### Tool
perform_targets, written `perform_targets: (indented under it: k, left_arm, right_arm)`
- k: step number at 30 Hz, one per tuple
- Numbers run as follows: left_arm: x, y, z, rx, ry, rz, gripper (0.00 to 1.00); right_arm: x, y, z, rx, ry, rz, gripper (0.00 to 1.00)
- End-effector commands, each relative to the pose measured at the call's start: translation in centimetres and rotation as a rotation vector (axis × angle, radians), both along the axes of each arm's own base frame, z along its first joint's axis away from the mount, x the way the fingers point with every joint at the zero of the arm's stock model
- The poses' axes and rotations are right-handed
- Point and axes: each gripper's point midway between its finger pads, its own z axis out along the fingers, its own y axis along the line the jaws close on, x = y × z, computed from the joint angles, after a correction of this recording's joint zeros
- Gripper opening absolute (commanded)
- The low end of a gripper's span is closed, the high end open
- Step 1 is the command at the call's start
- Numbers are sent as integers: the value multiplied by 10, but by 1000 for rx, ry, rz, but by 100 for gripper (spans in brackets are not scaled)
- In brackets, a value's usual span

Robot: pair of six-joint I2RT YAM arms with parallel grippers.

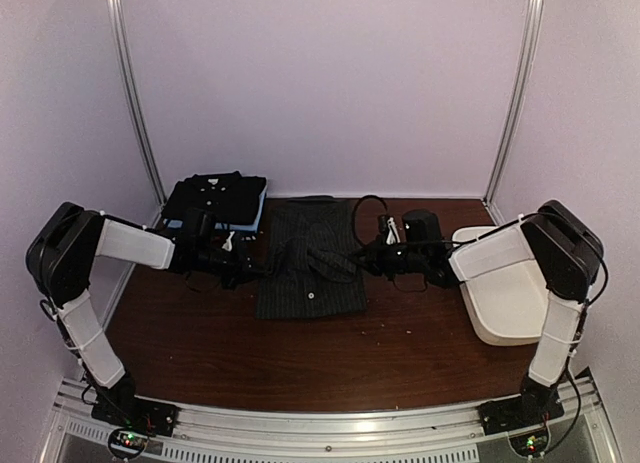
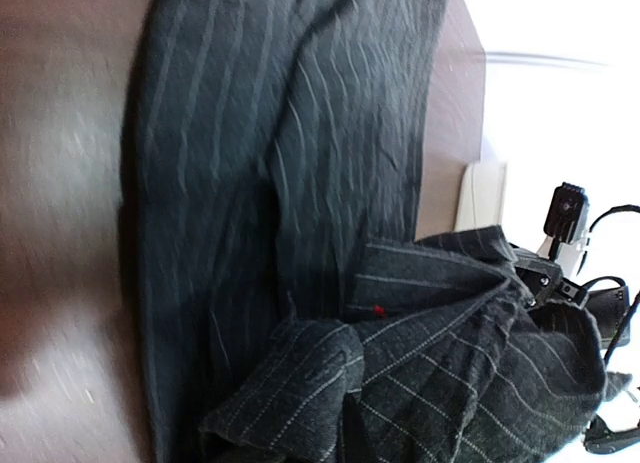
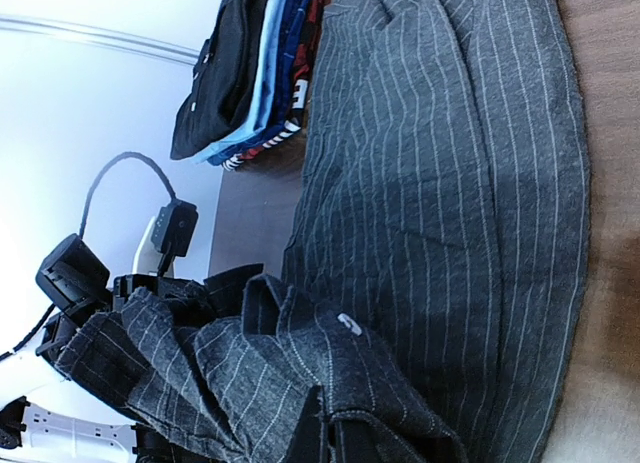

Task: Fold and stack the long sleeve shirts
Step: Fold the rectangle-folded shirt at the center of the board.

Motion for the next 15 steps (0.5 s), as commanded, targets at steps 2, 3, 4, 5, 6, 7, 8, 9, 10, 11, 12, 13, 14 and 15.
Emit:
perform_targets:
  k: [2,3,4,5,6,7,8,9,10,11,12,13,14,15]
  left_arm:
    - [36,-1,-2,-8,-52,16,0]
    - [39,-1,-5,-2,-49,16,0]
    - [41,-1,-8,4,-45,12,0]
    - [43,-1,-11,11,-44,10,0]
    - [44,-1,-13,17,-41,12,0]
    - [45,0,-15,22,-39,12,0]
    - [45,0,-16,25,-37,12,0]
    - [46,0,-15,25,-39,12,0]
    - [47,0,-16,27,-39,14,0]
    - [47,1,-17,29,-39,14,0]
    - [47,1,-17,32,-40,11,0]
    - [48,1,-18,38,-37,14,0]
    - [48,2,-16,41,-42,16,0]
    - [50,3,-14,42,-50,17,1]
  right_arm:
    - [27,4,-15,36,17,12,0]
    - [28,4,-19,44,24,10,0]
    - [29,3,-23,48,31,6,0]
    - [30,3,-25,49,34,4,0]
    - [30,2,-27,49,39,2,0]
    - [30,2,-29,46,41,2,0]
    - [29,2,-30,44,43,0,0]
    - [29,1,-32,39,45,-1,0]
    - [28,1,-33,37,48,-1,0]
    - [28,0,-35,35,51,-2,0]
    - [27,0,-36,32,55,-1,0]
    - [27,0,-37,30,56,0,0]
    - [26,-1,-36,30,55,1,1]
    - [26,-1,-34,30,51,2,5]
